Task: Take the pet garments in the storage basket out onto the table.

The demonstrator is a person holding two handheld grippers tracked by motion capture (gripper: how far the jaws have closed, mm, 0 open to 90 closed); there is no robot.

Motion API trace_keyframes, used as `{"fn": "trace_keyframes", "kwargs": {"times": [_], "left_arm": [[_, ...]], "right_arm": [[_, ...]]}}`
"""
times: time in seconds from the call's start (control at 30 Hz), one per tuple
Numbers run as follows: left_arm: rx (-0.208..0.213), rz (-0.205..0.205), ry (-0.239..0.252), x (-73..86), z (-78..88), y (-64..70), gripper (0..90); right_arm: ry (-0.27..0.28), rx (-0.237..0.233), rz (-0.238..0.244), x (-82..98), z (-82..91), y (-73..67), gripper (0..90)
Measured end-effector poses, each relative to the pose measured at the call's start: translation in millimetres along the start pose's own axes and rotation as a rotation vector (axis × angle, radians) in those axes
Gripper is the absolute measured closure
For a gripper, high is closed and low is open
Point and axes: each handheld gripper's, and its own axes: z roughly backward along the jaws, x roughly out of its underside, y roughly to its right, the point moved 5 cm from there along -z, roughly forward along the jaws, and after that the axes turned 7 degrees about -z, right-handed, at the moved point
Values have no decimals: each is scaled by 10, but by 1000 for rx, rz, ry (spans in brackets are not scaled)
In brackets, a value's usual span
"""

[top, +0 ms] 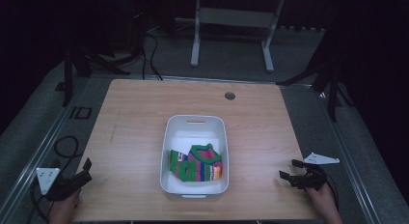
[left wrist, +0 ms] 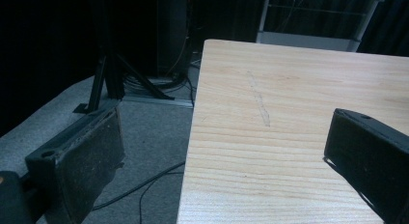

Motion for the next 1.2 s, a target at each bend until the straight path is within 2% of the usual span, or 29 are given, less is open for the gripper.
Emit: {"fn": "trace_keyframes", "kwargs": {"times": [0.03, 0.17, 0.2, 0.27, 0.3, 0.33, 0.4, 0.47, 0.63, 0.77, 0.87, 0.9, 1.07, 1.2], "left_arm": [[0, 2, 0, 0, -1, -1, 9], [0, 1, 1, 0, 0, 0, 9], [0, 1, 1, 0, 1, 0, 9], [1, 3, 0, 0, 0, -1, 9], [1, 3, 0, 0, 0, -1, 9], [1, 1, 1, 0, 0, -1, 9], [1, 1, 1, 0, 1, 0, 9], [1, 1, 1, 0, 1, 0, 9], [3, 0, 0, 0, 0, 0, 9], [4, -1, -2, 0, -3, 1, 9], [4, 0, -3, 0, -3, 1, 9], [4, 0, -2, 0, -3, 1, 9], [6, 0, -2, 0, -2, 0, 9], [8, 1, -2, 0, -3, 0, 9]], "right_arm": [[-6, -48, 23, -23, -18, -52, 148], [-56, -99, 86, -68, -60, -163, 147], [-70, -108, 93, -78, -68, -185, 148], [-101, -164, 89, -95, -81, -236, 148], [-101, -164, 89, -95, -81, -236, 148], [-122, -191, 109, -117, -98, -290, 148], [-130, -205, 119, -145, -108, -334, 146], [-128, -216, 127, -173, -113, -365, 142], [-125, -275, 173, -334, -100, -545, 137], [-141, -300, 213, -437, -92, -675, 137], [-143, -299, 256, -522, -87, -771, 134], [-152, -316, 267, -547, -86, -812, 134], [-152, -334, 271, -688, -97, -929, 135], [-136, -335, 302, -845, -116, -1058, 137]]}}
